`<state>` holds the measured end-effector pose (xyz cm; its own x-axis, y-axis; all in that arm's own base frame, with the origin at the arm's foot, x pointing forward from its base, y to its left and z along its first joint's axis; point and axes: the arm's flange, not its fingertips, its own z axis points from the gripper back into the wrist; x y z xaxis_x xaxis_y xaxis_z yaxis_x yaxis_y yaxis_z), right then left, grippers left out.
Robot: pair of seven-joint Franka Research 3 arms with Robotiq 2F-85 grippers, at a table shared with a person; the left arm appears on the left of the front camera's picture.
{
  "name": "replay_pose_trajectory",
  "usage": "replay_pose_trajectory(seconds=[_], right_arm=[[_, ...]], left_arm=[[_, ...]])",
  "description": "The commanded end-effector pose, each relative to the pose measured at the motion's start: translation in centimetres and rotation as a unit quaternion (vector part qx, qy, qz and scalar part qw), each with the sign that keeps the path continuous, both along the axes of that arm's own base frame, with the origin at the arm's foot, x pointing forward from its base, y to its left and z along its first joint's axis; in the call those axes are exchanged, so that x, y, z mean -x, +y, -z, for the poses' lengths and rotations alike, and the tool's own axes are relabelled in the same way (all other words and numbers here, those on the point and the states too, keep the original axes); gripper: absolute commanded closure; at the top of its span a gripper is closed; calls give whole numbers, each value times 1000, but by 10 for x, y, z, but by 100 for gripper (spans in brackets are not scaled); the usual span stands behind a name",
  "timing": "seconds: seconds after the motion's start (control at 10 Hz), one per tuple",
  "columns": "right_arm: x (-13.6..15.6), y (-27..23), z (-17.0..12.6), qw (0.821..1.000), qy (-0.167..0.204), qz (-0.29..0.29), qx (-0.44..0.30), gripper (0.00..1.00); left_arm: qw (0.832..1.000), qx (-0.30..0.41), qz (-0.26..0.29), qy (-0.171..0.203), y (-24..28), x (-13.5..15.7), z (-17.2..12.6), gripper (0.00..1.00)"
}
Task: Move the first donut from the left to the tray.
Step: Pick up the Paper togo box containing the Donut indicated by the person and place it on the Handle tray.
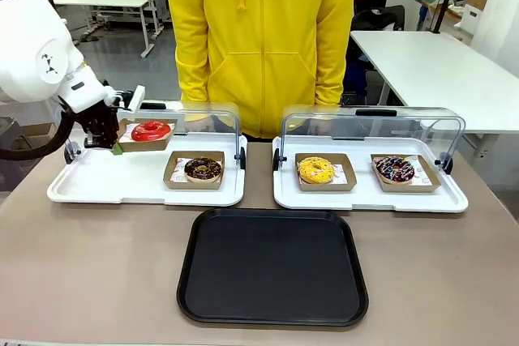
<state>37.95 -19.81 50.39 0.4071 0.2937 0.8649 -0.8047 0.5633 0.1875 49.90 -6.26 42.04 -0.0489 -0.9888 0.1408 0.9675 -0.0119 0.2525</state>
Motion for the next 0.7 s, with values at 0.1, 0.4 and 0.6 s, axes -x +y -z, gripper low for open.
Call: replay_pose_trajectory(seconds=[0.1,0.4,0.6], right_arm=[[-2,0,0,1000,-18,-3,-6,0],[-2,0,0,1000,-18,-3,-6,0],[-2,0,0,1000,-18,-3,-6,0]], left_arm=[[1000,16,-2,-7,-44,39,-8,98],[1000,18,22,-1,-100,89,-12,98],[999,12,39,-4,-127,119,-8,98]])
